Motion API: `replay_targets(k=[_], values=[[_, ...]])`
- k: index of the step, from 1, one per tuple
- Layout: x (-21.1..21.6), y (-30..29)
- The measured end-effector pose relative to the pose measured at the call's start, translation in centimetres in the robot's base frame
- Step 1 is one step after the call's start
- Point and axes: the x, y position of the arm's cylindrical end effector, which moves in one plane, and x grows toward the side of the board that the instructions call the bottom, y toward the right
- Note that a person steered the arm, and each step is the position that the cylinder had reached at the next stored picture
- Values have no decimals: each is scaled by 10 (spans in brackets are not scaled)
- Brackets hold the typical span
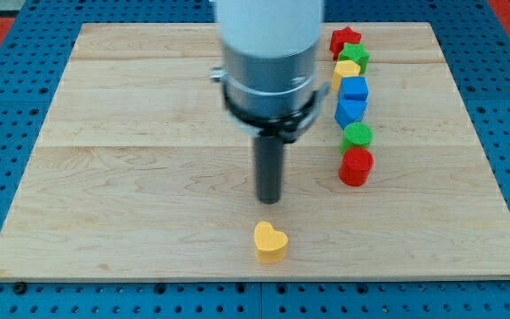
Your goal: Move the red circle to the left of the yellow heart
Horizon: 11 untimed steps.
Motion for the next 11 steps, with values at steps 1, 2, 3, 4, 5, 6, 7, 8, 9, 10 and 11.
replay_targets(k=[1,2,3,4,5,6,7,8,9,10,11], values=[[4,91],[10,144],[-38,160],[-60,119],[-45,99],[-26,97],[-4,97],[10,90],[34,88],[63,84],[99,57]])
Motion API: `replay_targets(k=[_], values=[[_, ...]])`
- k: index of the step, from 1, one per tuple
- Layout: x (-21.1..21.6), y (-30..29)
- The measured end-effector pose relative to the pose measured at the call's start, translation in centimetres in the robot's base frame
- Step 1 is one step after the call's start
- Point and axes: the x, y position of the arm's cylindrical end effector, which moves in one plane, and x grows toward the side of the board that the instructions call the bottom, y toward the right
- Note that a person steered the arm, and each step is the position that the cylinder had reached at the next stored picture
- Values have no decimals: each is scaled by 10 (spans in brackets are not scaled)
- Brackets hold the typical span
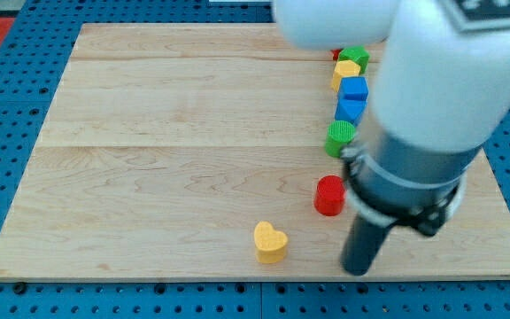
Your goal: Move the red circle to the left of the yellow heart
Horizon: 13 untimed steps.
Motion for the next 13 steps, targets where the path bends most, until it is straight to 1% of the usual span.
replay_targets(k=[1,2,4,5,6,7,9,10,11,12,13], values=[[2,-46],[2,-69],[-6,-76],[-7,-48],[-23,21],[-68,29],[-100,-29],[-118,-8],[-132,-43],[-122,-75],[-114,-86]])
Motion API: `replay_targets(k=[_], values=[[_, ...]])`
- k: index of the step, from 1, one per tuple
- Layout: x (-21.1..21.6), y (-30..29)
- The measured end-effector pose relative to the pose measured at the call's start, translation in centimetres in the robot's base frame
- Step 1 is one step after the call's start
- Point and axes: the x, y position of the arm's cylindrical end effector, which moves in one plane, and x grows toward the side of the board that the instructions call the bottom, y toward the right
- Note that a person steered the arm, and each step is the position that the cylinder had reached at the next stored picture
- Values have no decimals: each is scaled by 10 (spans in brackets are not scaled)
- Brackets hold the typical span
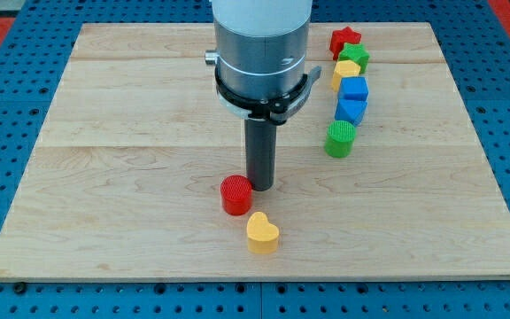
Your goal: Move the red circle to the left of the yellow heart
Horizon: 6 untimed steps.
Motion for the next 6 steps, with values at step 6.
replay_targets(k=[6], values=[[-3,-23]])
